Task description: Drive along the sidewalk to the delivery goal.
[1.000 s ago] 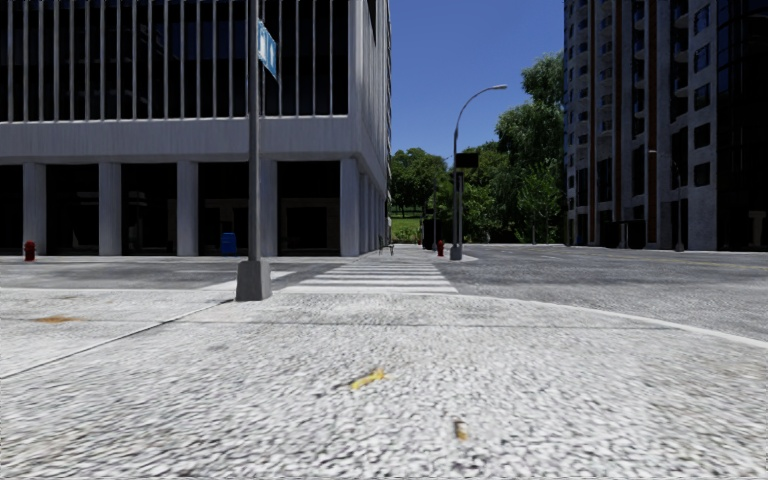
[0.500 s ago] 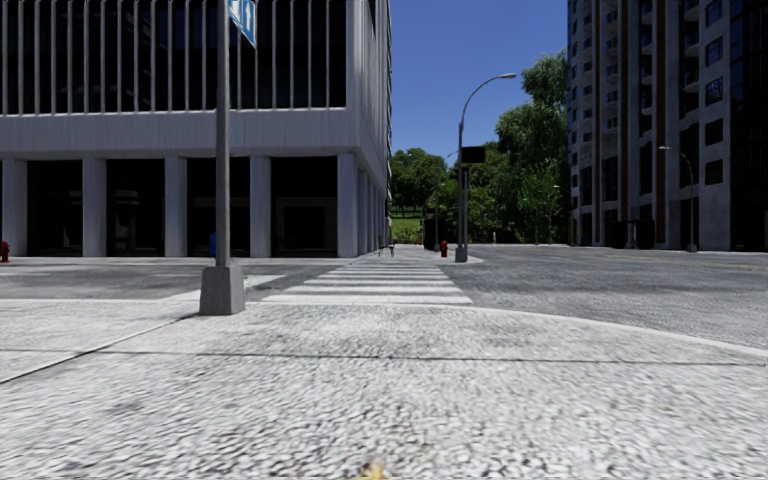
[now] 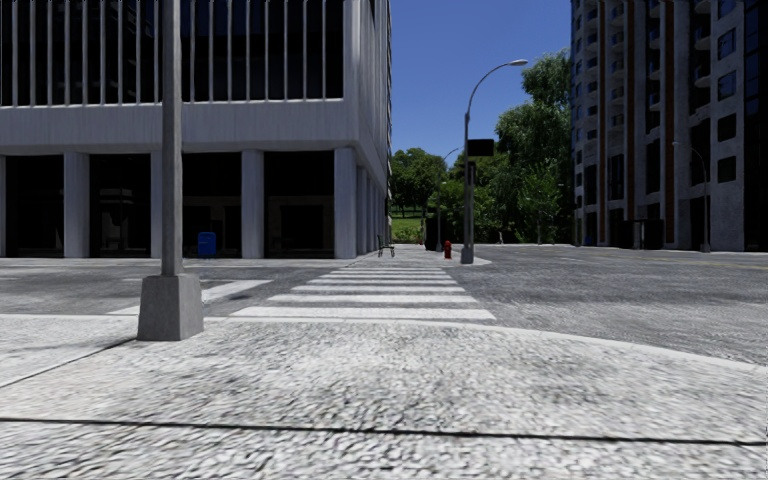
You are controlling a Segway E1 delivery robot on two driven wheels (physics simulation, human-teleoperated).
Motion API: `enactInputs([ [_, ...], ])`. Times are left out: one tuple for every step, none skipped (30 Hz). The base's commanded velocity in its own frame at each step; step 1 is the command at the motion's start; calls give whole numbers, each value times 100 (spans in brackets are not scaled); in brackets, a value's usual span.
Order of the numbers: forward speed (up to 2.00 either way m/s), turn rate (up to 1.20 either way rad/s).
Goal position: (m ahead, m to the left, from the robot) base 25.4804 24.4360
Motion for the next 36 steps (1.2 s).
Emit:
enactInputs([
  [200, 0],
  [200, 0],
  [200, 0],
  [200, 0],
  [200, 0],
  [200, 0],
  [200, 0],
  [200, 0],
  [200, 0],
  [200, 0],
  [200, 0],
  [200, 0],
  [200, 0],
  [200, 0],
  [200, 0],
  [200, 0],
  [200, 0],
  [200, 0],
  [200, 0],
  [200, 0],
  [200, 0],
  [200, 0],
  [200, 0],
  [200, 0],
  [200, 0],
  [200, 0],
  [200, 0],
  [200, 0],
  [200, 0],
  [200, 0],
  [200, 0],
  [200, 0],
  [200, 0],
  [200, 0],
  [200, 0],
  [200, 0],
])
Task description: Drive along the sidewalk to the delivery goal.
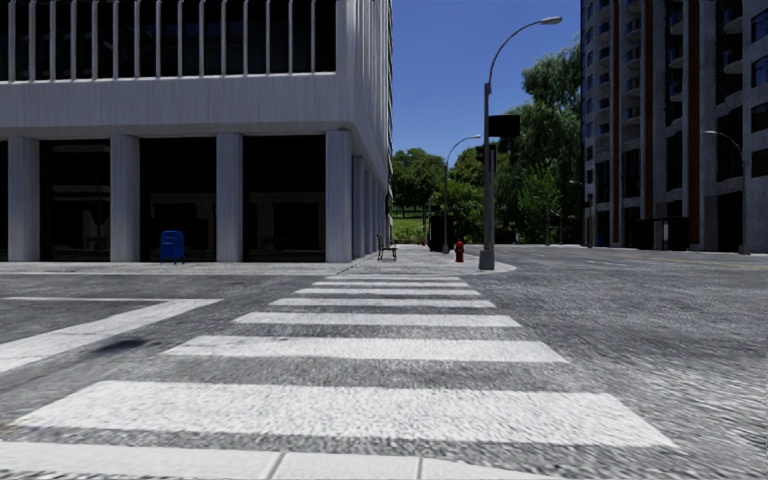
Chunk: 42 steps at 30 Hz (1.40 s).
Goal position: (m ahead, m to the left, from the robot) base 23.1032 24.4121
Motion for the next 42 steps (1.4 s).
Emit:
enactInputs([
  [200, 0],
  [200, 0],
  [200, 0],
  [200, 0],
  [200, 0],
  [200, 0],
  [200, 0],
  [200, 0],
  [200, 0],
  [200, 0],
  [194, 0],
  [194, 0],
  [170, 0],
  [158, 0],
  [145, 0],
  [145, 0],
  [134, 0],
  [127, 0],
  [126, 0],
  [126, 0],
  [125, 0],
  [125, 0],
  [125, 0],
  [125, 0],
  [125, 0],
  [125, 0],
  [125, 0],
  [125, 0],
  [125, 0],
  [125, 0],
  [125, 0],
  [125, 0],
  [125, 0],
  [126, 0],
  [130, 0],
  [135, 0],
  [135, 0],
  [140, 0],
  [143, 0],
  [148, 0],
  [148, 0],
  [200, 0],
])
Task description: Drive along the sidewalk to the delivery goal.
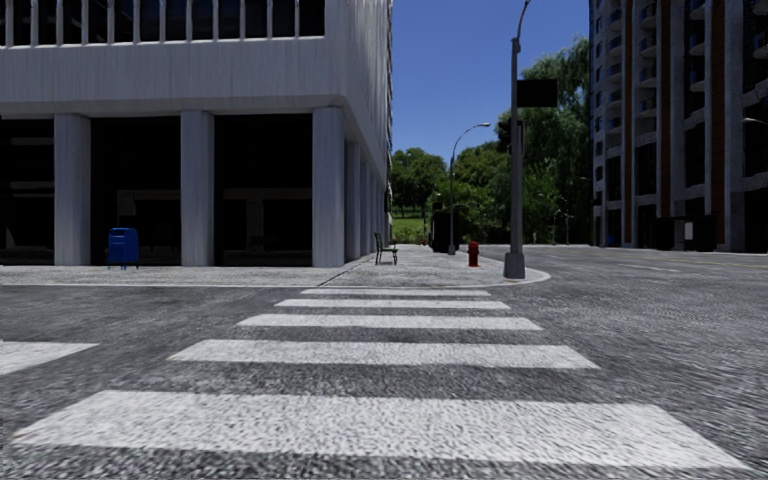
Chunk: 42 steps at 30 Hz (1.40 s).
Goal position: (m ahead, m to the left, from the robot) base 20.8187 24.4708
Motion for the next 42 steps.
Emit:
enactInputs([
  [200, 0],
  [200, 0],
  [200, 0],
  [200, 0],
  [200, 0],
  [200, 0],
  [200, 0],
  [200, 0],
  [200, 0],
  [200, 0],
  [200, 0],
  [200, 0],
  [200, 0],
  [200, 0],
  [200, 0],
  [200, 0],
  [200, 0],
  [200, 0],
  [200, 0],
  [200, 0],
  [200, 0],
  [200, 0],
  [200, 0],
  [200, 0],
  [200, 0],
  [200, 0],
  [200, 0],
  [200, 0],
  [200, 0],
  [200, 0],
  [200, 0],
  [200, 0],
  [200, 0],
  [200, 0],
  [200, 0],
  [200, 0],
  [200, 0],
  [200, 0],
  [200, 0],
  [200, 0],
  [200, 0],
  [200, 0],
])
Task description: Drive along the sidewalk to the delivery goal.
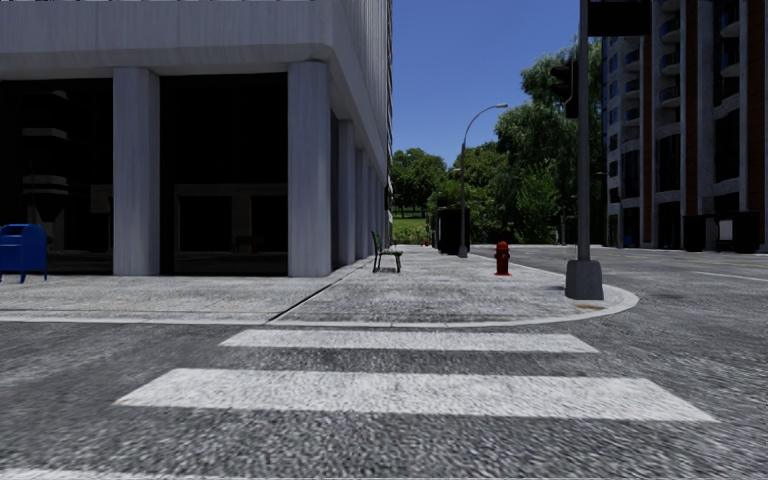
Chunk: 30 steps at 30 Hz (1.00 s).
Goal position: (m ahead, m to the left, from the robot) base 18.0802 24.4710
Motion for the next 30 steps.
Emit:
enactInputs([
  [200, 0],
  [200, 0],
  [200, 0],
  [200, 0],
  [200, 0],
  [200, 0],
  [200, 0],
  [200, 0],
  [200, 0],
  [200, 0],
  [200, 0],
  [200, 0],
  [200, 0],
  [200, 0],
  [200, 0],
  [200, 0],
  [200, 0],
  [200, 0],
  [200, 0],
  [200, 0],
  [200, 0],
  [200, 0],
  [200, 0],
  [200, 0],
  [200, 0],
  [200, 0],
  [200, 0],
  [200, 0],
  [200, 3],
  [200, 3],
])
